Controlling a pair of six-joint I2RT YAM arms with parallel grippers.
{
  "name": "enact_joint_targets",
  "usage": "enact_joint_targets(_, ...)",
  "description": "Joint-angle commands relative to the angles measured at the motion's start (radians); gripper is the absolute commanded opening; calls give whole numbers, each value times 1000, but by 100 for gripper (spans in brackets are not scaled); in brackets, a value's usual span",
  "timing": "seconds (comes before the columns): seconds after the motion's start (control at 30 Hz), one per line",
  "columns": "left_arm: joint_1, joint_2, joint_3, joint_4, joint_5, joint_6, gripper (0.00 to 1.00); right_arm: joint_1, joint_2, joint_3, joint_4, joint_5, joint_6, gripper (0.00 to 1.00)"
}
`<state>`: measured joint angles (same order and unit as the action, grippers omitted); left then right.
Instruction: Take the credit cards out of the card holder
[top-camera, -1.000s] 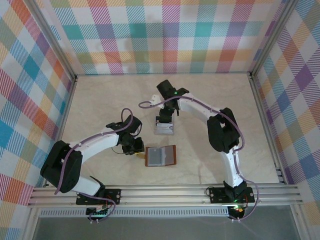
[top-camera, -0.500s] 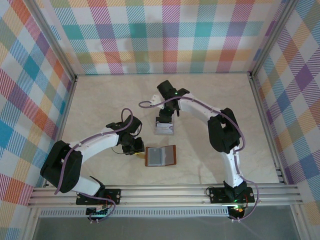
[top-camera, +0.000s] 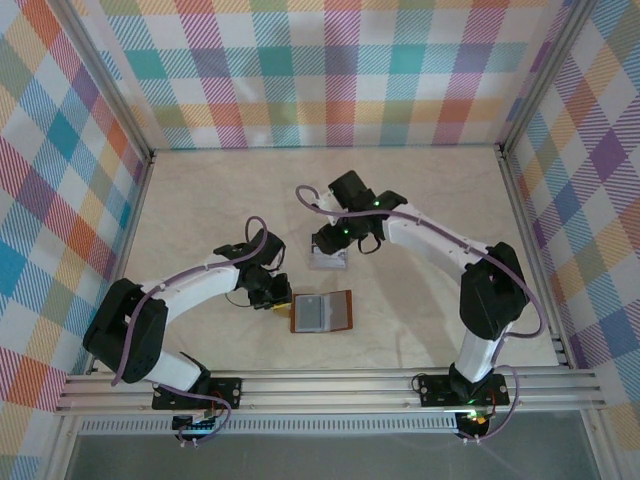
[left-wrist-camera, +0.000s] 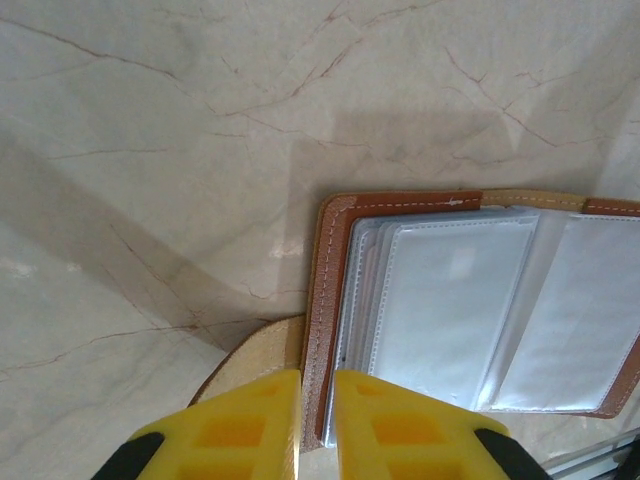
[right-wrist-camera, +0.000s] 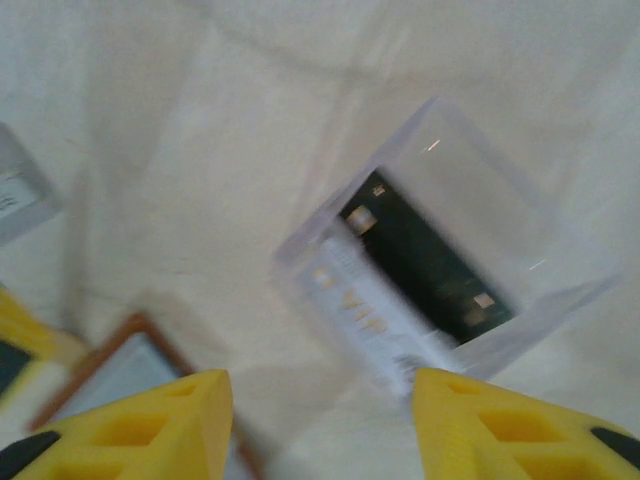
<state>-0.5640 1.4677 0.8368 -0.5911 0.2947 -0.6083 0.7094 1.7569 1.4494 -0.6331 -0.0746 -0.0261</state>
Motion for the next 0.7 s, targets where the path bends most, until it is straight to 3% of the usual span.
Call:
enact_joint_targets(0.0,2,31,34,14,25,18,16,17,-25,-71,46,-125,358,49)
enact_joint_targets(0.27,0,105,30,25,6,39,13,61,-40,-264,220,-300,734,39)
enact_joint_targets(0.4,0,129,9,41,3,46,12,75,-37,-337,306,-346,828,29)
enact_joint_targets(0.67,0,143,-33,71,19,47,12,135,12,-352,359,-369,896,26)
